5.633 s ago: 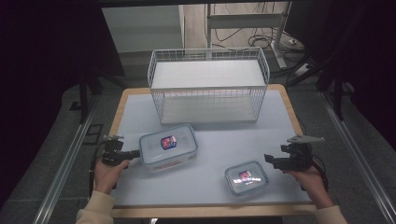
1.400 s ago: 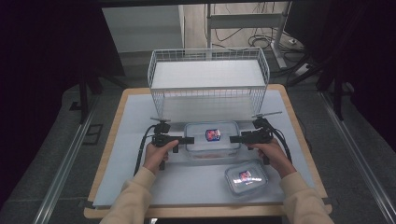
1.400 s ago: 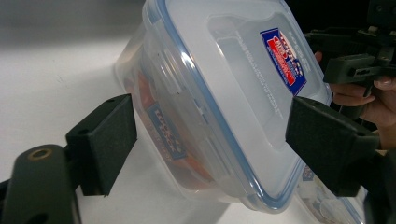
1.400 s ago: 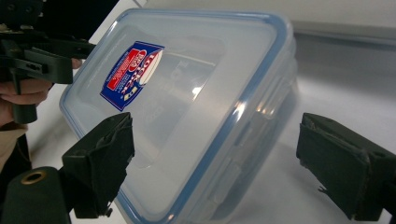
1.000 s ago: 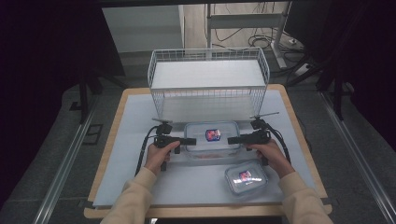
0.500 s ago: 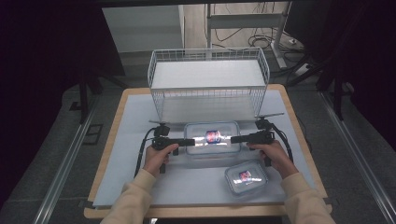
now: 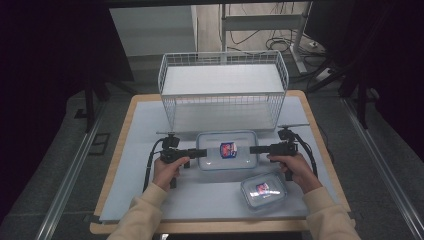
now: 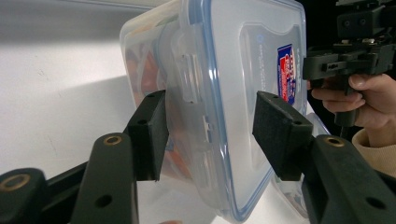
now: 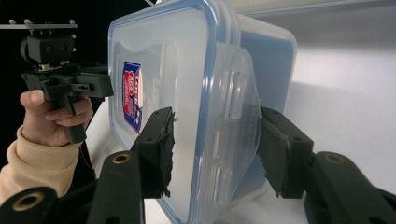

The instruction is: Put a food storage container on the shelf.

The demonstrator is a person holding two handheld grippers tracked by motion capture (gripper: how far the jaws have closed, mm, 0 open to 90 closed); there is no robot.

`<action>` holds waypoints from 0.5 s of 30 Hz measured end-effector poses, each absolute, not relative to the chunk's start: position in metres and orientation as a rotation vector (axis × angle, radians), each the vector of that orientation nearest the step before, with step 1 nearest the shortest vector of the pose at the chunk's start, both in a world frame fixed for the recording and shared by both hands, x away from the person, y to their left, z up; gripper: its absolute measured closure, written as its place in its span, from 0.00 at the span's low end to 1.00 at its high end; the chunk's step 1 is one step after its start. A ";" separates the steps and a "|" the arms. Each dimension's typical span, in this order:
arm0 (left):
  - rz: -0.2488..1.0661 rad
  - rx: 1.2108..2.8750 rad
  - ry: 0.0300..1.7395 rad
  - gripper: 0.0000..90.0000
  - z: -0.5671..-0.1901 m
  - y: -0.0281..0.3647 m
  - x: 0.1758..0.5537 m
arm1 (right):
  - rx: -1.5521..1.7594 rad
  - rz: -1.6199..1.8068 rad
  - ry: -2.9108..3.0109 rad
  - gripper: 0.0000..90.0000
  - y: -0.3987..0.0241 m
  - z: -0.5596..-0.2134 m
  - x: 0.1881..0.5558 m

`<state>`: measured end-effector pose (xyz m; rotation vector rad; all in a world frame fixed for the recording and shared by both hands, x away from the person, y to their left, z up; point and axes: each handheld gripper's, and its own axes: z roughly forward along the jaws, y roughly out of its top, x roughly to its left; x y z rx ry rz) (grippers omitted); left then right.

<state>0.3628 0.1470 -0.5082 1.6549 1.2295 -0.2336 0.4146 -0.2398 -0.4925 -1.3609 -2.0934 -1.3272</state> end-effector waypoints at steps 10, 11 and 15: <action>-0.201 1.651 1.217 0.53 -0.504 0.150 0.360 | -1.332 -1.384 -2.187 0.55 -0.234 -0.482 0.408; -0.200 1.646 1.218 0.53 -0.504 0.150 0.360 | -1.327 -1.392 -2.188 0.55 -0.234 -0.481 0.407; -0.180 1.647 1.205 0.53 -0.499 0.150 0.359 | -1.315 -1.412 -2.196 0.55 -0.234 -0.477 0.406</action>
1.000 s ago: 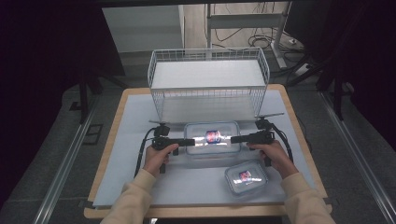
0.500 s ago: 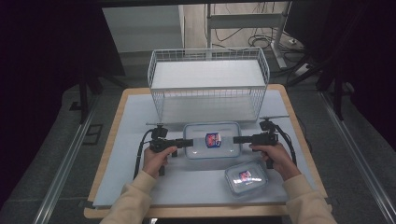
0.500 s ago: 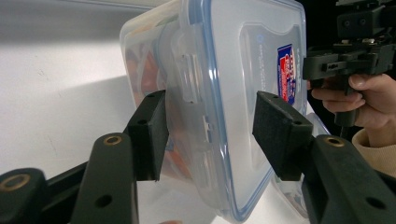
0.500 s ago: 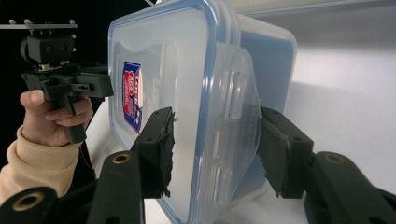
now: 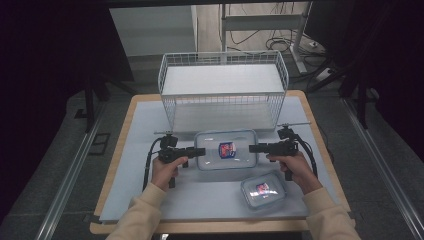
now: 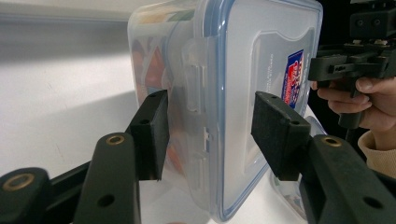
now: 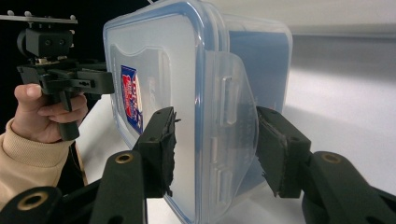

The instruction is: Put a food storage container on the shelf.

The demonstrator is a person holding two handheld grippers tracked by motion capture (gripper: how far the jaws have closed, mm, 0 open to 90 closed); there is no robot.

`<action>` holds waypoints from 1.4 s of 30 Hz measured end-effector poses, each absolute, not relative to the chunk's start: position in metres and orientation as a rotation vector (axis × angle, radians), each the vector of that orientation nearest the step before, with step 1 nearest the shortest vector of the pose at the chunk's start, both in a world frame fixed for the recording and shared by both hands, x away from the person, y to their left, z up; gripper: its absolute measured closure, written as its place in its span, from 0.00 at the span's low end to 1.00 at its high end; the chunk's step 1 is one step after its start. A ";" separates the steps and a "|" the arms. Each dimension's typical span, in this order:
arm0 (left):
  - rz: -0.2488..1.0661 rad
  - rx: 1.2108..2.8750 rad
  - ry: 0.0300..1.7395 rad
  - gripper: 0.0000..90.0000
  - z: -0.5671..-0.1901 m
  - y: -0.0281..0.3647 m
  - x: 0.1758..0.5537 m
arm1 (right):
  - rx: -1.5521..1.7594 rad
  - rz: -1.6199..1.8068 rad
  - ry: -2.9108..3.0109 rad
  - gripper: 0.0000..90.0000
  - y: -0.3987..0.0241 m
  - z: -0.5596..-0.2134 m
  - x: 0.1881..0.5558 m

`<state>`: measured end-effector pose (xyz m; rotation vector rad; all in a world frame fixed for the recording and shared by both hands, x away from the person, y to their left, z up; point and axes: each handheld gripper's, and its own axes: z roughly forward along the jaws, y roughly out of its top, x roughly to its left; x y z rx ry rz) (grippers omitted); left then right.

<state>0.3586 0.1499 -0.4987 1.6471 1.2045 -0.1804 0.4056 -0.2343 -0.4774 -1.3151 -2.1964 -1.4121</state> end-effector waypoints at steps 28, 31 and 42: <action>-0.043 1.638 1.092 0.53 -0.434 0.151 0.355 | -1.221 -1.618 -2.277 0.56 -0.236 -0.414 0.394; -0.022 1.639 1.079 0.53 -0.421 0.151 0.356 | -1.213 -1.645 -2.278 0.56 -0.235 -0.405 0.394; 0.031 1.636 1.032 0.53 -0.380 0.152 0.363 | -1.183 -1.731 -2.297 0.56 -0.234 -0.365 0.398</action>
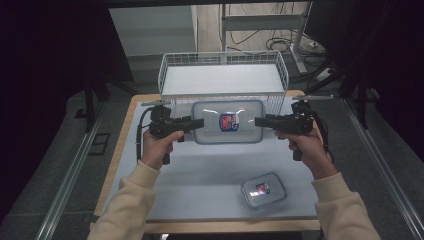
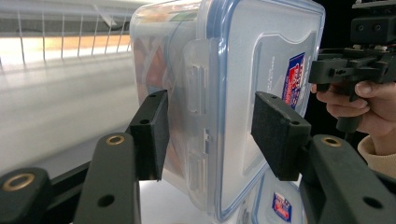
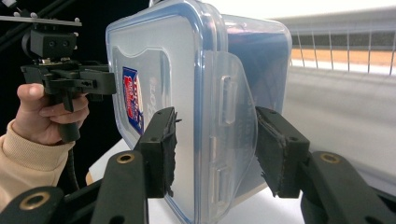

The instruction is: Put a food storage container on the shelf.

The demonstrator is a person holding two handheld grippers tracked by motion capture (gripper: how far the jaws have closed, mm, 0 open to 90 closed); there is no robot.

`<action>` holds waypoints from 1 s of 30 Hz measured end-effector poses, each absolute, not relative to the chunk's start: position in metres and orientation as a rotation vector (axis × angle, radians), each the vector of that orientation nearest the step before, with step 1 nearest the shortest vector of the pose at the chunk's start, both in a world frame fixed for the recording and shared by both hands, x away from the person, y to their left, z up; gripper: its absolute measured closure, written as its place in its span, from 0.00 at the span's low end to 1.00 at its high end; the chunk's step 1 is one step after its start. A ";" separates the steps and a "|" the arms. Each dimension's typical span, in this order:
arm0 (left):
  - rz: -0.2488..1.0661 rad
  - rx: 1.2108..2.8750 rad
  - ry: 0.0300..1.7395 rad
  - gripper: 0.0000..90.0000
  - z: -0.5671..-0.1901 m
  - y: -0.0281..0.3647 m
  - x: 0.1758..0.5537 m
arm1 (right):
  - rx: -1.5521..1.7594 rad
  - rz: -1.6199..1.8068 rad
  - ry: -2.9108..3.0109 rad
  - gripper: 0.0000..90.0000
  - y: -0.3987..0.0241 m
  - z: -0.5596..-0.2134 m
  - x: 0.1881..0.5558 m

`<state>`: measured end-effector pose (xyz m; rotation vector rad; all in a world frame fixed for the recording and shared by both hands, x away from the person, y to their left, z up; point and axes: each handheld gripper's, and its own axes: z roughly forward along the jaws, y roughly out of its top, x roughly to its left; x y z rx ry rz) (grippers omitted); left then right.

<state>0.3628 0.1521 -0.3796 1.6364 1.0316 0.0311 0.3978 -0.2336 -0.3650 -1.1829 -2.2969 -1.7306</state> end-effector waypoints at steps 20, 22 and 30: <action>0.072 1.621 1.001 0.53 -0.327 0.160 0.389 | -1.154 -1.797 -2.324 0.56 -0.226 -0.309 0.423; 0.074 1.619 0.998 0.53 -0.322 0.160 0.394 | -1.154 -1.794 -2.328 0.56 -0.225 -0.304 0.427; 0.077 1.613 0.977 0.53 -0.305 0.164 0.418 | -1.168 -1.811 -2.338 0.56 -0.221 -0.285 0.445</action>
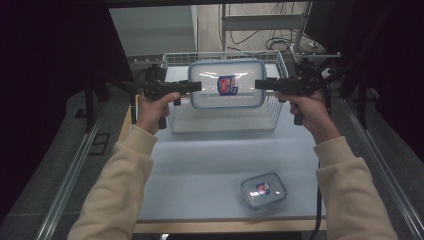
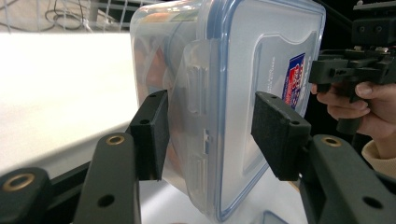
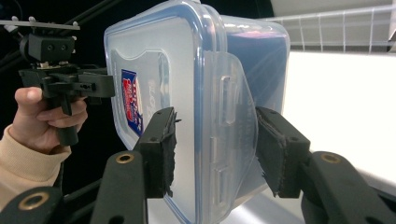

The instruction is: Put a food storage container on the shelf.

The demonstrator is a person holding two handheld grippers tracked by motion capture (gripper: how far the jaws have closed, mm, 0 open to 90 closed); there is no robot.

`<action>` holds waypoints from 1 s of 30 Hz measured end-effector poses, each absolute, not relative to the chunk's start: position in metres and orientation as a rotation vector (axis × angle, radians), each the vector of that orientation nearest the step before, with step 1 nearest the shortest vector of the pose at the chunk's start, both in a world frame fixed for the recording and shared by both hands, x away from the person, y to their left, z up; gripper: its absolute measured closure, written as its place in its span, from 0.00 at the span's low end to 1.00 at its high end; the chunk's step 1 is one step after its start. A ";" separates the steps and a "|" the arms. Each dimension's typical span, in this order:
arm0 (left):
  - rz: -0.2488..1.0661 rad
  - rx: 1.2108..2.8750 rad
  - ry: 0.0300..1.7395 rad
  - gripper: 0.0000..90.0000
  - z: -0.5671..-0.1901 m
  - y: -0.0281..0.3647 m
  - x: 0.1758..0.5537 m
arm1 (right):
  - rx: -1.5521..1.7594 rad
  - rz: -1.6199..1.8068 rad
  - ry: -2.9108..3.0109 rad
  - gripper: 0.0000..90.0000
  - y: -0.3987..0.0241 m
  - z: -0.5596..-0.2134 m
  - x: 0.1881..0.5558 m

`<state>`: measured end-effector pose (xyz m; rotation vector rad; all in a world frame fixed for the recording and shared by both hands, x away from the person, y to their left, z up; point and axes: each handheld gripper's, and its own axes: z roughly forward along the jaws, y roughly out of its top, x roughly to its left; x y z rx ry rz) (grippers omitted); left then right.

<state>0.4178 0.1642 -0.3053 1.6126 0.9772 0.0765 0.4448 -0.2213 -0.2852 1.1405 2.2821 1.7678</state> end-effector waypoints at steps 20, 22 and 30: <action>0.042 1.622 1.014 0.53 -0.302 0.178 0.484 | 1.232 1.750 2.285 0.54 -0.207 -0.282 0.510; 0.028 1.621 1.029 0.53 -0.307 0.178 0.488 | 1.252 1.747 2.295 0.54 -0.206 -0.286 0.515; -0.005 1.593 1.082 0.53 -0.316 0.178 0.502 | 1.341 1.736 2.312 0.54 -0.205 -0.299 0.531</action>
